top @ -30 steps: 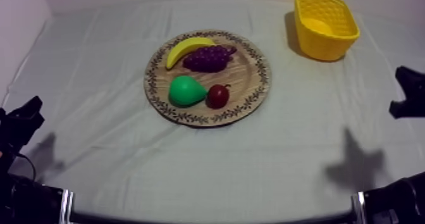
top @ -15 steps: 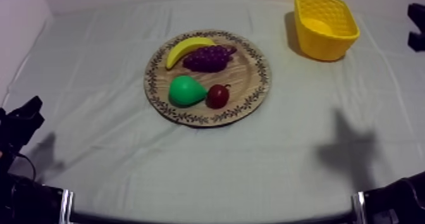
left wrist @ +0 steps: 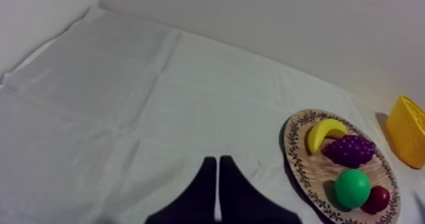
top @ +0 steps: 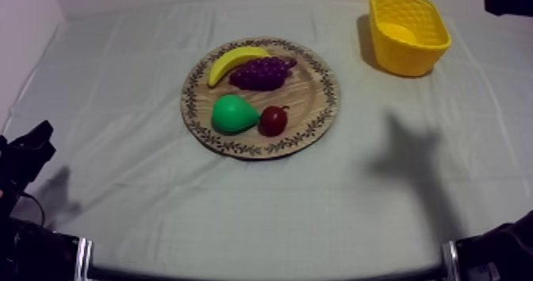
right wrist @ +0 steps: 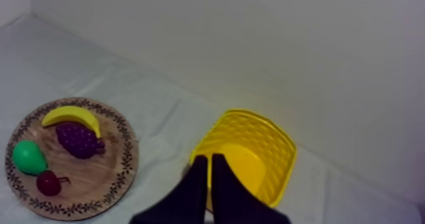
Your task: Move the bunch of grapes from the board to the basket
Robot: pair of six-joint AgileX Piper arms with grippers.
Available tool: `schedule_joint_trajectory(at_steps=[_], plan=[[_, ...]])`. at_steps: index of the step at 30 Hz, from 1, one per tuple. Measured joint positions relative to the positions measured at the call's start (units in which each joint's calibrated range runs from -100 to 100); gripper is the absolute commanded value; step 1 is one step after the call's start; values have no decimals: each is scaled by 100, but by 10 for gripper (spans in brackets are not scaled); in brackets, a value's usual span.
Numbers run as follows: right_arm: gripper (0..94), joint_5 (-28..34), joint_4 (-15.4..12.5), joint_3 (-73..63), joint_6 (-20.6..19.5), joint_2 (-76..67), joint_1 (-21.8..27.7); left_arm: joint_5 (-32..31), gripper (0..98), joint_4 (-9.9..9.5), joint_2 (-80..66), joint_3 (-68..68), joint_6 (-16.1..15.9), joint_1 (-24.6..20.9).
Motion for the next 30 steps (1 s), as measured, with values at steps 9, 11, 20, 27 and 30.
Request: schedule_joint_trajectory(at_steps=[9,11,20,27,30], plan=[[5,567,-20,-1042,30,933,-346,0,0,0,0,0,0,0],[5,692,48,-1311,-15,1122,-453,0,0,0,0,0,0,0],[5,1317,-8,-2723,-20,2092,-819,0,0,0,0,0,0,0],[5,2088,-8,-3917,-76,2857,-975,0,0,0,0,0,0,0],[5,2459,-2,-4415,-109,3195,-1038,0,0,0,0,0,0,0]])
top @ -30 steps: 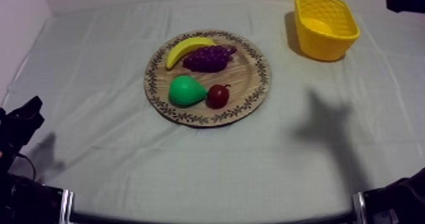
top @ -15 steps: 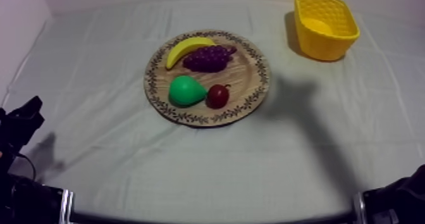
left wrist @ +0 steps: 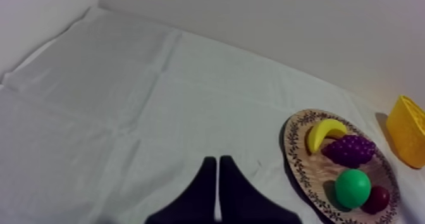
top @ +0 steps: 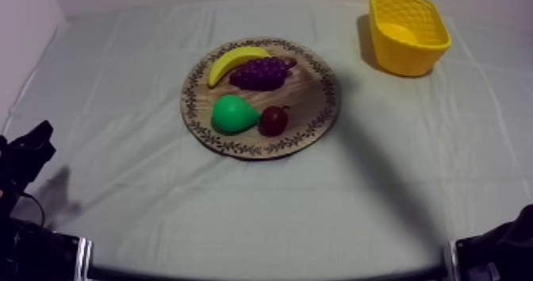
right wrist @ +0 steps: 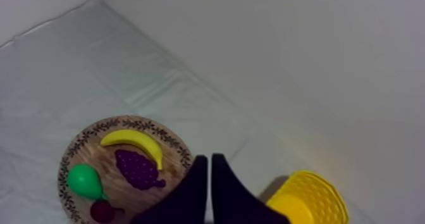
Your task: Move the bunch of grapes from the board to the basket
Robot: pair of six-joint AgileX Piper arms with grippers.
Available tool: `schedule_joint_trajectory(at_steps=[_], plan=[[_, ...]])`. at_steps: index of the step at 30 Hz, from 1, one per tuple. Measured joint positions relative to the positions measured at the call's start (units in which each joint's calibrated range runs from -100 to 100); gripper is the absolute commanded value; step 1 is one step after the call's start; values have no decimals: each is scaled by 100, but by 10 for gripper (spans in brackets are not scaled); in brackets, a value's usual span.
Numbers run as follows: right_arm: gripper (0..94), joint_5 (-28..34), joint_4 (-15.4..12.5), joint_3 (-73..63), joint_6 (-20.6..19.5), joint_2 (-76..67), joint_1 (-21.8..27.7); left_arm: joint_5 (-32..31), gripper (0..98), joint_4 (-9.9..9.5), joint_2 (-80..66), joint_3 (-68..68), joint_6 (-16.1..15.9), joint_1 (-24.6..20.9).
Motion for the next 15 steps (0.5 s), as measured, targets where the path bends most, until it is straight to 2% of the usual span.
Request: schedule_joint_trajectory(at_steps=[5,15], plan=[[5,545,46,-752,-4,560,-114,0,0,0,0,0,0,0],[5,1251,159,-1973,-51,1552,-276,0,0,0,0,0,0,0]])
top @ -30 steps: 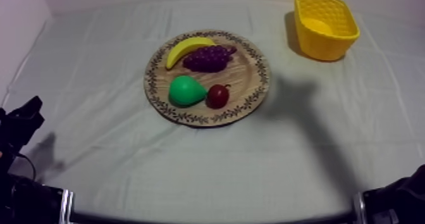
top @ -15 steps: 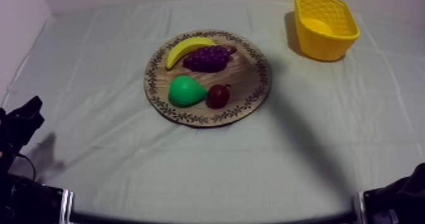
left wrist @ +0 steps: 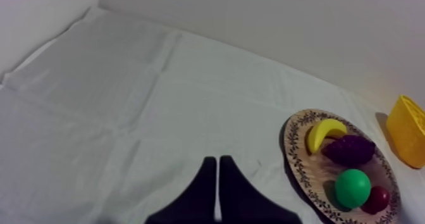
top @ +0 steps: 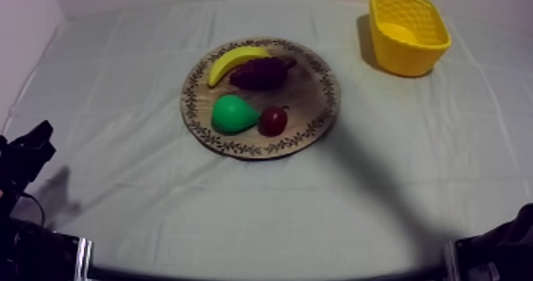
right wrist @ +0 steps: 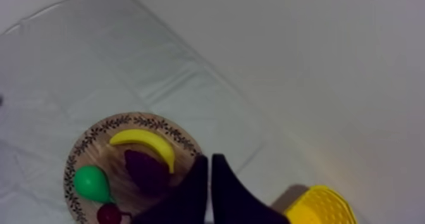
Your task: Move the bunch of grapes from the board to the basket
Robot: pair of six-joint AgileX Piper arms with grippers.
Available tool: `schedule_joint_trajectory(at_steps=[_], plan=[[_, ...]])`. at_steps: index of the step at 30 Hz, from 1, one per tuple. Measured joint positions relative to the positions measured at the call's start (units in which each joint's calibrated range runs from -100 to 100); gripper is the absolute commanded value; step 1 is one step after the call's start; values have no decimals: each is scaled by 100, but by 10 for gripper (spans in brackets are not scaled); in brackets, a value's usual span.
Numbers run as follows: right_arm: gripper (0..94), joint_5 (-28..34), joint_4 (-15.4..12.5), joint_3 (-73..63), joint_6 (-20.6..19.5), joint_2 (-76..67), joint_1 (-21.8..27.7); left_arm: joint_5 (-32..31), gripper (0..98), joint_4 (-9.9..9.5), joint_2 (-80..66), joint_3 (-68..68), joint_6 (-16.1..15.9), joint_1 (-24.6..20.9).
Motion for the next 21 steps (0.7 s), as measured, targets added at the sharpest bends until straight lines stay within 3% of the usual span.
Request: schedule_joint_trajectory(at_steps=[8,21], plan=[[5,313,107,-177,4,539,-187,0,0,0,0,0,0,0],[5,129,407,394,-118,1272,-491,0,0,0,0,0,0,0]])
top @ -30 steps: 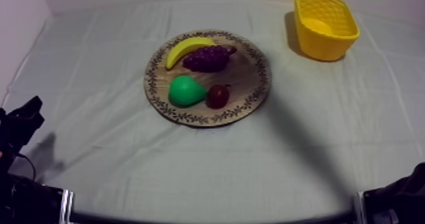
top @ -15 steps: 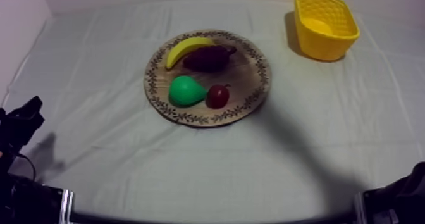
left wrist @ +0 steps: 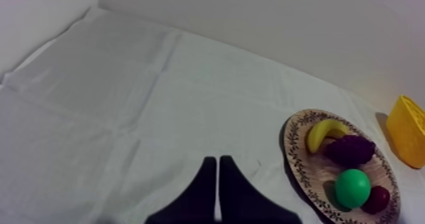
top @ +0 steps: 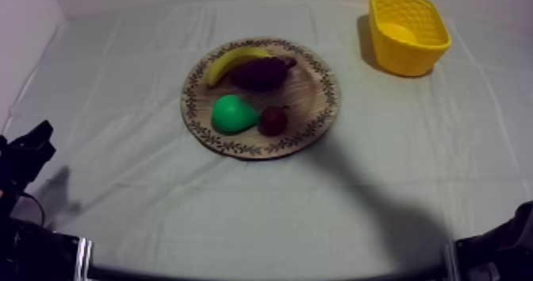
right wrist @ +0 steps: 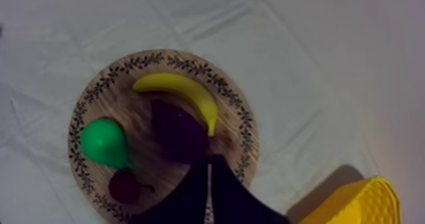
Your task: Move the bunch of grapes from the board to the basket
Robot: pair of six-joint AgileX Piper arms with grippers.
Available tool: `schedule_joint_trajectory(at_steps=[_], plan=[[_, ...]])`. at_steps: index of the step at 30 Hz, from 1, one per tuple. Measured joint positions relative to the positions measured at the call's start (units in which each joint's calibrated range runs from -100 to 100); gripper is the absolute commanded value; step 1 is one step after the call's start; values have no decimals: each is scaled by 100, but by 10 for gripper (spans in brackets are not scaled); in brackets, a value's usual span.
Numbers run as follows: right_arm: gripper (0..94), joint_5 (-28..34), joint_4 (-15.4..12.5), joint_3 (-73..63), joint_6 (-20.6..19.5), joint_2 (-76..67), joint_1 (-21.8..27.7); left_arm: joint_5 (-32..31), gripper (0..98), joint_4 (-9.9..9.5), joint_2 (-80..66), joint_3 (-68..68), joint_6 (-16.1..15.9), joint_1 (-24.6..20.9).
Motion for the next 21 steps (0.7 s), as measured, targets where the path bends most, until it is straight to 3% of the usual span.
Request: schedule_joint_trajectory(at_steps=[12,17,21], plan=[[5,-167,15,137,279,-8,-34,0,0,0,0,0,0,0],[5,-74,32,147,678,-9,-55,0,0,0,0,0,0,0],[5,405,152,153,1201,-21,-83,0,0,0,0,0,0,0]])
